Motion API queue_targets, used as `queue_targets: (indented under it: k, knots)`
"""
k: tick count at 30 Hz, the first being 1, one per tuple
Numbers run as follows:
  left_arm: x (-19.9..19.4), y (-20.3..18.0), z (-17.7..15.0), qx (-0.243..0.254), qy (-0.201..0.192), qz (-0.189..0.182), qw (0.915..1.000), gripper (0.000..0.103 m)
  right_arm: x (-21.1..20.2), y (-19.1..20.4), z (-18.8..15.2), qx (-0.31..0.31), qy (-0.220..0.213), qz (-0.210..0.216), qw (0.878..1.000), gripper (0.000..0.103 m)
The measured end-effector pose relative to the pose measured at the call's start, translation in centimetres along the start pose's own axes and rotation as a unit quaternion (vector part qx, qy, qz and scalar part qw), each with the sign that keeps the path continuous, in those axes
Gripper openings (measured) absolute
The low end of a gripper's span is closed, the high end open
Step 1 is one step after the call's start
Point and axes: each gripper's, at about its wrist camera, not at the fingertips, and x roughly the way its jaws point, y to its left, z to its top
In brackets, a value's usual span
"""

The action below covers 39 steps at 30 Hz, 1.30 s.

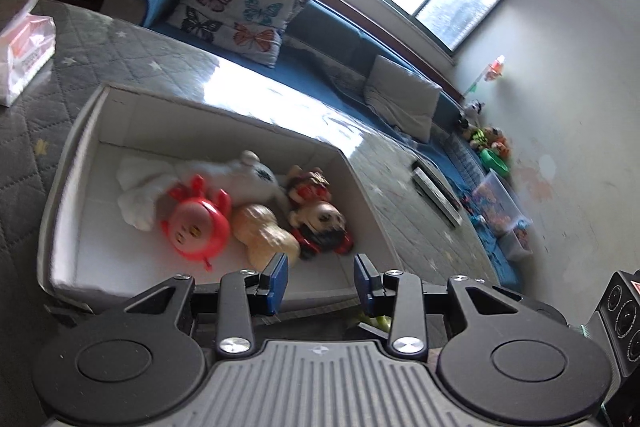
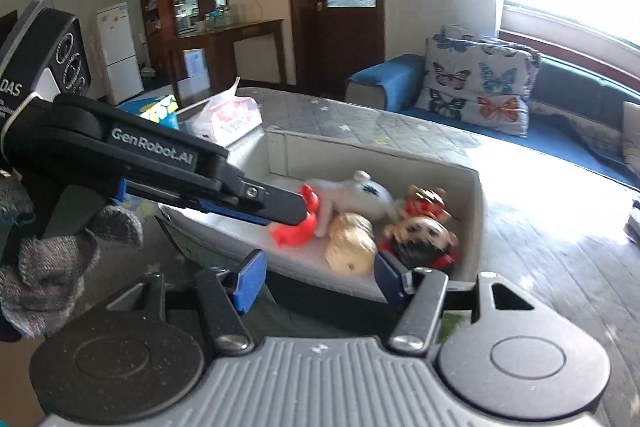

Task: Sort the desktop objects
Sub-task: 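Move the right gripper to the green alien toy and close on it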

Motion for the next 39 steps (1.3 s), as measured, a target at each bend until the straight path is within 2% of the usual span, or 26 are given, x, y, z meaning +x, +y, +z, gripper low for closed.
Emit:
queue_targets:
  k: [5, 8, 12, 20, 31, 39]
  knots:
    - [0.7, -1.6, -2.3, 0.017, 0.017, -0.015, 0.9996, 0.038, -1.9, -0.7, -2.8, 0.012, -0.002, -0.025, 1.0, 0.062]
    - [1.7, -2.4, -3.6, 0.024, 0.03, -0.024, 0.999, 0.038, -2.4, -1.2, -4.3, 0.021, -0.003, -0.04, 0.999, 0.072]
    - [3.6, -3.0, -4.8, 0.027, 0.054, -0.028, 0.9978, 0.038, -2.2, -2.1, -6.0, 0.027, 0.002, -0.065, 0.998, 0.073]
    - [6.4, -3.1, -4.8, 0.004, 0.075, -0.038, 0.9964, 0.038, -0.8, -4.1, -7.6, 0.064, 0.015, -0.064, 0.996, 0.074]
    - [7.8, -3.2, -4.8, -0.019, 0.082, -0.059, 0.9947, 0.038, 0.2, -4.2, -7.9, 0.081, 0.02, -0.051, 0.995, 0.071]
    - [8.9, -3.0, -5.3, -0.025, 0.098, -0.061, 0.993, 0.039, 0.7, -4.7, -8.1, 0.098, 0.03, -0.058, 0.993, 0.058]
